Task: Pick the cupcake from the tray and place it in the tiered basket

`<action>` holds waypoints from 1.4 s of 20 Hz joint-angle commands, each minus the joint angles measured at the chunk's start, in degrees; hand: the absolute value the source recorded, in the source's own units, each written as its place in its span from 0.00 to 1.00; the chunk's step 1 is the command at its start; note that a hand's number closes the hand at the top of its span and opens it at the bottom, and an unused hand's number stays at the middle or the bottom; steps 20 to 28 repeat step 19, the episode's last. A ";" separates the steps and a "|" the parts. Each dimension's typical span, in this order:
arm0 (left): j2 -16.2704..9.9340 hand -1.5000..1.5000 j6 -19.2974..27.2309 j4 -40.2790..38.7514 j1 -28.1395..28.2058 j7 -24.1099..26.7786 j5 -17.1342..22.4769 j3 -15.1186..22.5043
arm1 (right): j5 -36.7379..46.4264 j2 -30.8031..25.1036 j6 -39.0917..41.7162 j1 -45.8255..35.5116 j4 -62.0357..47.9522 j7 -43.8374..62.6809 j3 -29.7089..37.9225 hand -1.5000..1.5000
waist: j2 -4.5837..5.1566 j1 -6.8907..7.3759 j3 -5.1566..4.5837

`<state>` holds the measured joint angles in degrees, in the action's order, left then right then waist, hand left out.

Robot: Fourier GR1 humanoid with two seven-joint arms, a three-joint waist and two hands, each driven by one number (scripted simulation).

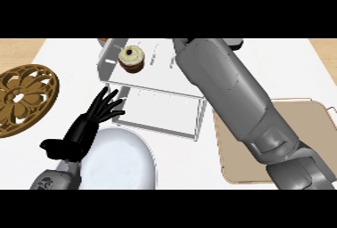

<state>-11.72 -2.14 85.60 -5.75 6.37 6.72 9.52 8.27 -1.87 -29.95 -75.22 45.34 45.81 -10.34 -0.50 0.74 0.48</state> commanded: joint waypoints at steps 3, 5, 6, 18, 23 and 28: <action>-0.55 0.50 0.86 -2.79 2.01 -3.15 0.37 -1.54 | 7.88 -7.00 -11.10 1.71 1.07 1.12 0.26 0.00 | 0.10 -1.98 -0.47; -0.06 0.50 -0.01 -4.94 3.07 -0.68 0.23 -1.17 | 9.38 -9.43 -12.45 3.18 3.77 1.46 0.52 0.00 | 0.04 -2.83 -0.50; -0.17 0.50 1.75 -4.25 1.88 -2.43 -0.21 -2.16 | 9.13 -11.80 -11.57 5.19 6.27 0.86 1.15 0.00 | -0.14 -3.52 -0.44; -0.49 0.50 1.24 -0.16 4.63 -3.80 0.18 -2.19 | -5.67 -29.37 0.98 33.91 38.54 -5.38 13.65 0.00 | -0.27 -4.88 -0.30; 0.27 0.50 2.33 -3.04 4.53 -2.18 -0.85 -2.50 | -6.20 -31.11 2.34 35.05 41.04 -4.06 14.31 0.00 | -0.26 -5.52 -0.37; 0.27 0.50 2.33 -3.04 4.53 -2.18 -0.85 -2.50 | -6.20 -31.11 2.34 35.05 41.04 -4.06 14.31 0.00 | -0.26 -5.52 -0.37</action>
